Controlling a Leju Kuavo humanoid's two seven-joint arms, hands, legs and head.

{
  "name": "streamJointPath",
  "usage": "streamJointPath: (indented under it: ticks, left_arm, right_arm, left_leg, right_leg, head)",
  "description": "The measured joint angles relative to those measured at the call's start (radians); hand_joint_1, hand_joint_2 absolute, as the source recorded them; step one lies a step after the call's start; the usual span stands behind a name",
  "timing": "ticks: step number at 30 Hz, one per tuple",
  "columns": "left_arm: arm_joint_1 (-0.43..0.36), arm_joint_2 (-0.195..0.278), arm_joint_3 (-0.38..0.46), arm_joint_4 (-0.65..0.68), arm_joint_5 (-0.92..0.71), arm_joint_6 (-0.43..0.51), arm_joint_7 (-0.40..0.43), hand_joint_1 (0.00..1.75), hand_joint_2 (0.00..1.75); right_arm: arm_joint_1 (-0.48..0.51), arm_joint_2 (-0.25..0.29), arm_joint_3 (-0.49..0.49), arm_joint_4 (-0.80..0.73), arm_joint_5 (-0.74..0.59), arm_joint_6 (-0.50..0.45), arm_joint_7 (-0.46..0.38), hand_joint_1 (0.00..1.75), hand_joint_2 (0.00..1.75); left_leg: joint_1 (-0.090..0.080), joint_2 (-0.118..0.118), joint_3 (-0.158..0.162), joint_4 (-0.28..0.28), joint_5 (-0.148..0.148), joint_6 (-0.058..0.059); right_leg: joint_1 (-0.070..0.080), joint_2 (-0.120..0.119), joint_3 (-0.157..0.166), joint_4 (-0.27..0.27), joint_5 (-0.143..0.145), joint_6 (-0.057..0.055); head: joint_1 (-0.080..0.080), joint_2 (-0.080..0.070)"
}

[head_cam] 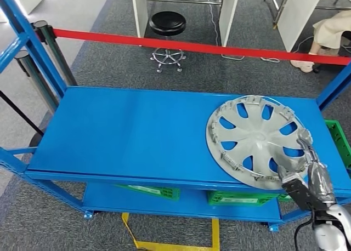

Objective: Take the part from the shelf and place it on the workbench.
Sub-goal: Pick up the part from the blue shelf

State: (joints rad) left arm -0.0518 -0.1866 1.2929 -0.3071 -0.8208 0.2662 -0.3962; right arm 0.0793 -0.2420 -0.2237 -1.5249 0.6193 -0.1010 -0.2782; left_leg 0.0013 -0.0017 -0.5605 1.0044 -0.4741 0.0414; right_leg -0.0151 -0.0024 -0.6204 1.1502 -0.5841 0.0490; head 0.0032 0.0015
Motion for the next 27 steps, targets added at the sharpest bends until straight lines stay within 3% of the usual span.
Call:
streamJointPath:
  ticks: [2, 3, 4, 6, 8, 10, 12, 14, 17, 18, 19, 20, 21, 23, 25, 27]
  left_arm:
    - [0.0, 0.001, 0.0, 0.0, 0.0, 0.0, 0.001, 0.0, 0.0]
    - [0.0, 0.001, 0.0, 0.0, -0.001, 0.0, 0.002, 0.0, 0.0]
    - [0.001, 0.001, 0.0, 0.001, -0.001, -0.001, 0.002, 0.0, 0.0]
    - [0.0, 0.0, 0.0, 0.002, -0.004, -0.002, 0.003, 0.0, 0.0]
    - [-0.001, 0.0, 0.0, 0.003, -0.005, -0.012, 0.004, 0.0, 0.0]
    - [-0.002, 0.0, 0.0, 0.004, -0.006, -0.033, 0.005, 0.0, 0.0]
    - [-0.004, 0.001, -0.001, 0.007, -0.007, -0.055, 0.005, 0.0, 0.0]
    - [-0.005, 0.001, -0.001, 0.008, -0.004, -0.075, 0.006, 0.0, 0.0]
    - [-0.006, 0.002, 0.001, 0.009, 0.016, -0.102, 0.004, 0.0, 0.0]
    - [-0.006, 0.002, 0.002, 0.009, 0.021, -0.106, 0.003, 0.0, 0.0]
    - [-0.005, 0.002, 0.003, 0.009, 0.024, -0.108, 0.003, 0.0, 0.0]
    - [-0.005, 0.003, 0.003, 0.009, 0.026, -0.108, 0.003, 0.0, 0.0]
    - [-0.005, 0.004, 0.004, 0.009, 0.026, -0.108, 0.003, 0.0, 0.0]
    - [-0.006, 0.007, 0.004, 0.009, 0.024, -0.107, 0.003, 0.0, 0.0]
    - [-0.008, 0.007, 0.004, 0.01, 0.018, -0.104, 0.003, 0.0, 0.0]
    - [-0.009, 0.005, 0.003, 0.011, 0.012, -0.101, 0.004, 0.0, 0.0]
  right_arm:
    - [-0.006, -0.011, 0.008, 0.009, 0.003, 0.003, 0.003, 0.0, 1.75]
    - [-0.006, -0.015, 0.012, 0.012, 0.004, 0.004, 0.003, 0.0, 1.75]
    - [-0.007, -0.019, 0.015, 0.015, 0.006, 0.004, 0.004, 0.0, 1.75]
    - [-0.01, -0.028, 0.023, 0.019, 0.015, 0.008, 0.003, 0.0, 1.75]
    - [-0.02, -0.044, 0.039, 0.02, 0.033, 0.013, 0.0, 0.0, 0.87]
    - [-0.038, -0.063, 0.07, 0.021, 0.06, 0.017, -0.005, 0.0, 0.0]
    - [-0.056, -0.079, 0.112, 0.021, 0.081, 0.019, -0.012, 0.0, 0.0]
    - [-0.078, -0.089, 0.159, 0.018, 0.094, 0.007, -0.023, 0.0, 0.0]
    - [-0.114, -0.092, 0.229, 0.009, 0.111, -0.056, -0.039, 0.0, 0.0]
    - [-0.122, -0.091, 0.25, 0.008, 0.115, -0.077, -0.041, 0.0, 0.0]
    - [-0.128, -0.091, 0.269, 0.006, 0.119, -0.094, -0.042, 0.0, 0.0]
    - [-0.134, -0.091, 0.286, 0.006, 0.124, -0.107, -0.042, 0.0, 0.0]
    - [-0.139, -0.089, 0.3, 0.005, 0.129, -0.119, -0.042, 0.0, 0.0]
    - [-0.151, -0.083, 0.324, 0.004, 0.149, -0.15, -0.04, 0.0, 0.0]
    - [-0.164, -0.068, 0.35, 0.004, 0.181, -0.19, -0.03, 0.0, 0.0]
    - [-0.173, -0.051, 0.375, 0.004, 0.209, -0.221, -0.018, 0.0, 0.0]
  left_leg:
    - [-0.002, 0.0, -0.001, 0.001, 0.0, 0.002]
    - [-0.003, -0.001, 0.0, 0.001, -0.001, 0.002]
    - [-0.003, -0.001, 0.001, 0.002, -0.001, 0.002]
    - [-0.003, -0.002, 0.004, 0.003, -0.003, 0.002]
    - [-0.005, -0.002, 0.004, 0.008, -0.008, -0.004]
    - [-0.009, -0.002, -0.001, 0.013, -0.009, -0.013]
    - [-0.009, -0.001, -0.004, 0.015, -0.009, -0.019]
    - [-0.007, -0.001, -0.014, 0.041, -0.03, -0.03]
    - [-0.003, -0.001, -0.091, 0.217, -0.12, -0.044]
    - [-0.002, -0.001, -0.119, 0.277, -0.14, -0.046]
    - [-0.002, -0.001, -0.134, 0.306, -0.141, -0.046]
    - [-0.002, -0.001, -0.131, 0.297, -0.123, -0.045]
    - [-0.002, -0.001, -0.112, 0.249, -0.088, -0.041]
    - [-0.005, -0.001, -0.052, 0.109, -0.017, -0.03]
    - [-0.008, -0.001, -0.018, 0.026, 0.006, -0.023]
    - [-0.009, -0.001, -0.016, 0.013, 0.003, -0.02]
  right_leg:
    - [0.0, 0.0, -0.062, 0.128, -0.046, 0.004]
    - [0.0, 0.0, -0.073, 0.147, -0.041, 0.004]
    - [0.0, 0.0, -0.068, 0.131, -0.02, 0.004]
    - [-0.001, 0.0, -0.024, 0.034, 0.042, 0.002]
    - [-0.001, 0.002, 0.031, -0.078, 0.08, -0.001]
    - [0.001, 0.004, 0.059, -0.134, 0.088, -0.008]
    - [0.002, 0.005, 0.059, -0.136, 0.089, -0.017]
    - [0.0, 0.004, 0.06, -0.138, 0.091, -0.029]
    - [-0.002, 0.0, 0.061, -0.139, 0.091, -0.041]
    - [-0.001, 0.0, 0.062, -0.139, 0.091, -0.042]
    - [-0.001, -0.001, 0.063, -0.139, 0.091, -0.042]
    - [0.0, -0.001, 0.064, -0.139, 0.09, -0.043]
    - [0.0, -0.001, 0.066, -0.139, 0.09, -0.042]
    - [0.003, 0.0, 0.068, -0.138, 0.088, -0.04]
    - [0.005, 0.001, 0.064, -0.137, 0.087, -0.034]
    - [0.005, 0.0, 0.062, -0.14, 0.088, -0.024]
  head:
    - [0.0, 0.0]
    - [0.001, 0.0]
    - [0.001, 0.0]
    - [0.001, 0.0]
    - [0.001, 0.0]
    - [0.0, 0.0]
    - [-0.001, 0.0]
    - [-0.002, 0.0]
    - [-0.004, 0.0]
    - [-0.004, 0.0]
    - [-0.004, 0.0]
    - [-0.004, 0.0]
    - [-0.004, 0.0]
    - [-0.004, 0.0]
    - [-0.003, 0.0]
    - [-0.003, 0.0]
